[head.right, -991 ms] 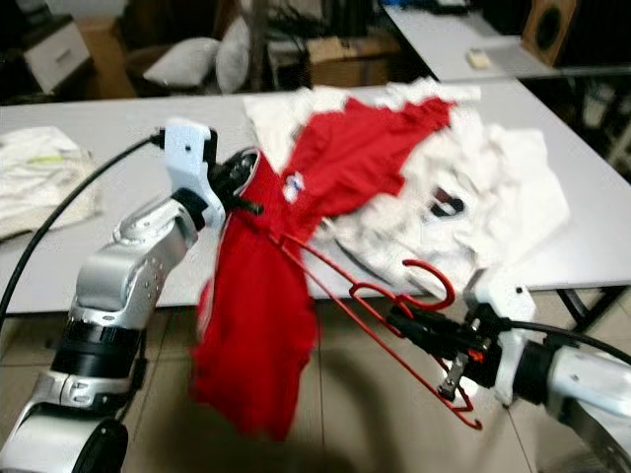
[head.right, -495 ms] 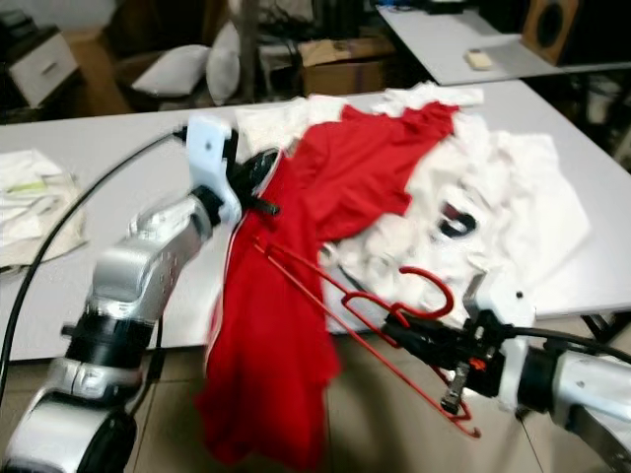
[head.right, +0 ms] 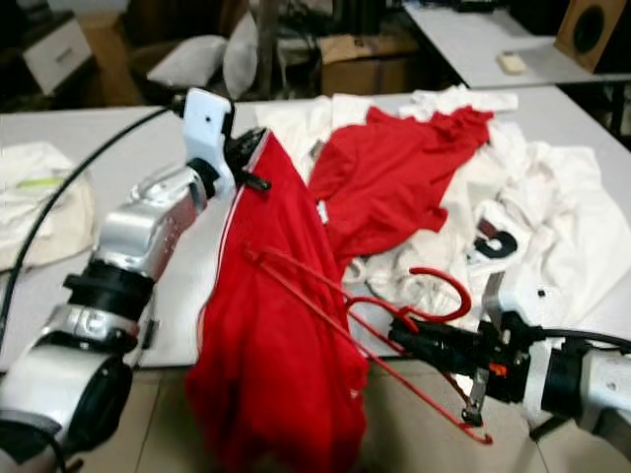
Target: Hang hanger
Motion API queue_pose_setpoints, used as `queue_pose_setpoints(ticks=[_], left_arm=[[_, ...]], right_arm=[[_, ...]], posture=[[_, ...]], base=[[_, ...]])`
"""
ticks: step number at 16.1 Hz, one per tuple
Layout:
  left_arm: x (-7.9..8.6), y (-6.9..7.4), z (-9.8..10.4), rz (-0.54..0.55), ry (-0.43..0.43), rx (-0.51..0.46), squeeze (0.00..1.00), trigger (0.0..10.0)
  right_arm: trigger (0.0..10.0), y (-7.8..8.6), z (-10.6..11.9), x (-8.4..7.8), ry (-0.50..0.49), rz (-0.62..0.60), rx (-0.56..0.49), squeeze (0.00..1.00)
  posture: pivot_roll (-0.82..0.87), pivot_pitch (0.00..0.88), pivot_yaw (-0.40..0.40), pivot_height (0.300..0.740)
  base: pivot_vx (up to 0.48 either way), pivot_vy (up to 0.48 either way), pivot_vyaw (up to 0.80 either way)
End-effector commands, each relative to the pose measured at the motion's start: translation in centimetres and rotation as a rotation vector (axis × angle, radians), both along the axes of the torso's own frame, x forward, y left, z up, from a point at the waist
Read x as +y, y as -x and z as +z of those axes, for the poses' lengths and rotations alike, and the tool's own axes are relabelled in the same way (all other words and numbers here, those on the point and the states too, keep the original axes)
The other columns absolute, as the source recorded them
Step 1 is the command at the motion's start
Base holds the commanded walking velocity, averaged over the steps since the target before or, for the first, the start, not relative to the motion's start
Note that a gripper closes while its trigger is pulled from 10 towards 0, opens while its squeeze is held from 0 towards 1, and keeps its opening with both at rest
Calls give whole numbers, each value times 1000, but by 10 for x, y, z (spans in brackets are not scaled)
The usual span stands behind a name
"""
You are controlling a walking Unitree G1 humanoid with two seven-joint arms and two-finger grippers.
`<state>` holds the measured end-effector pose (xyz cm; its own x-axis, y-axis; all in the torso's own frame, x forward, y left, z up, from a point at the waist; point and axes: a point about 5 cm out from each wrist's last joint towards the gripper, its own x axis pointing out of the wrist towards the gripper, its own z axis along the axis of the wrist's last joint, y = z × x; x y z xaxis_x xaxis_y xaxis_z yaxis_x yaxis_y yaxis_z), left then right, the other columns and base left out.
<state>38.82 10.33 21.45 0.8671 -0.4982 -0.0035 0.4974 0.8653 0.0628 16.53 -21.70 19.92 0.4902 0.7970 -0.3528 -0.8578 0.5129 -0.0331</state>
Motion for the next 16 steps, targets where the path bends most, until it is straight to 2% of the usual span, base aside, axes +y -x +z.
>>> queue_pose_setpoints(ticks=[1, 3, 4, 7, 8, 9, 12, 14, 16], left_arm=[[11, -5, 18, 35, -18, -71, 0, 10000], [-1, -8, 36, -40, -15, -121, 0, 10000], [-12, -6, 45, -105, 10, -144, 0, 10000], [-25, -4, 55, -196, 23, -179, 0, 10000], [-31, 1, 65, -263, 39, -202, 0, 10000], [-35, 5, 72, -314, 43, -218, 0, 10000], [-34, 12, 83, -374, 33, -242, 0, 10000], [-29, 26, 103, -455, 86, -278, 0, 10000], [-25, 38, 123, -525, 168, -307, 0, 10000]], right_arm=[[10000, 0, 6, 1, -3, 29, -15, 0], [10000, -2, 4, 9, -36, 70, -6, 0], [10000, -5, -3, 10, 4, 66, 24, 0], [10000, -17, -11, 8, 54, 9, 19, 0], [10000, -25, -13, 11, 65, -4, 6, 0], [10000, -31, -13, 14, 74, -1, -6, 0], [10000, -44, -12, 16, 105, 17, -38, 0], [10000, -74, -4, 11, 185, 12, -103, 0], [10000, -114, 16, 8, 249, -33, -204, 0]], posture=[[-105, 0, 63, 740], [-105, 0, 62, 740], [-105, 0, 64, 740], [-101, 0, 58, 740], [-102, 0, 59, 740], [-103, 0, 61, 740], [-103, 0, 61, 740], [-106, 0, 59, 740], [-100, 0, 46, 740]], base=[[0, 0, 0], [0, 0, 0], [0, 0, 0], [0, 0, 0], [0, 0, 0], [0, 0, 0], [0, 0, 0], [0, 0, 0], [0, 0, 0]])
